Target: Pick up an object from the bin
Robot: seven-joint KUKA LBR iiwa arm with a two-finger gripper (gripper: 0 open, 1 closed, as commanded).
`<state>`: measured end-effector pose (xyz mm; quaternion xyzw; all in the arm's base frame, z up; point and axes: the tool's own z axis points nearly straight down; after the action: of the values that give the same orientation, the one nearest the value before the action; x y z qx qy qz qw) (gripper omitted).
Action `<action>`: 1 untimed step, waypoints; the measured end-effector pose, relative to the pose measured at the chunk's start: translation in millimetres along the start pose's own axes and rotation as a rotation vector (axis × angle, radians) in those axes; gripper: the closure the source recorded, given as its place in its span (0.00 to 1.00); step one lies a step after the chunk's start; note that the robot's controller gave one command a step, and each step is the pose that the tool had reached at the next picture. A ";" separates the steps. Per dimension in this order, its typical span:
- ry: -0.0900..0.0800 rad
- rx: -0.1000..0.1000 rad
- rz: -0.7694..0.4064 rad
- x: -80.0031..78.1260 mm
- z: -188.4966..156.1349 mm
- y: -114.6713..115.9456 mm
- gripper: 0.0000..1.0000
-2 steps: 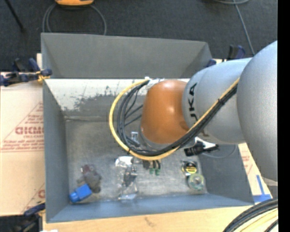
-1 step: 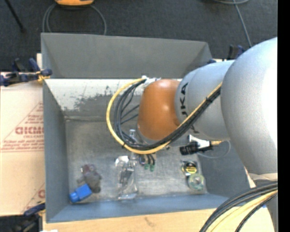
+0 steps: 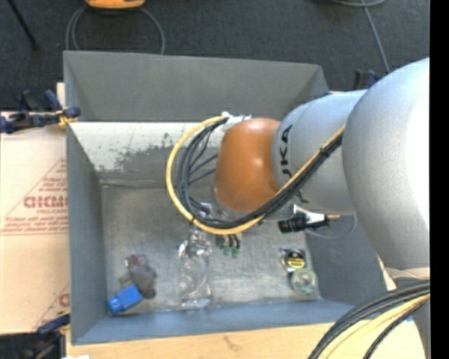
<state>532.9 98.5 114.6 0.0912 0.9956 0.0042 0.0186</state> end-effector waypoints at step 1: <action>0.011 0.003 0.001 3.3 3.0 -0.5 0.00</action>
Offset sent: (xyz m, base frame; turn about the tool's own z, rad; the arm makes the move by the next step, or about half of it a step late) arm 0.0000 0.0000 0.0000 0.0000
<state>529.8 98.6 111.5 0.0915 0.9957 0.0032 0.0128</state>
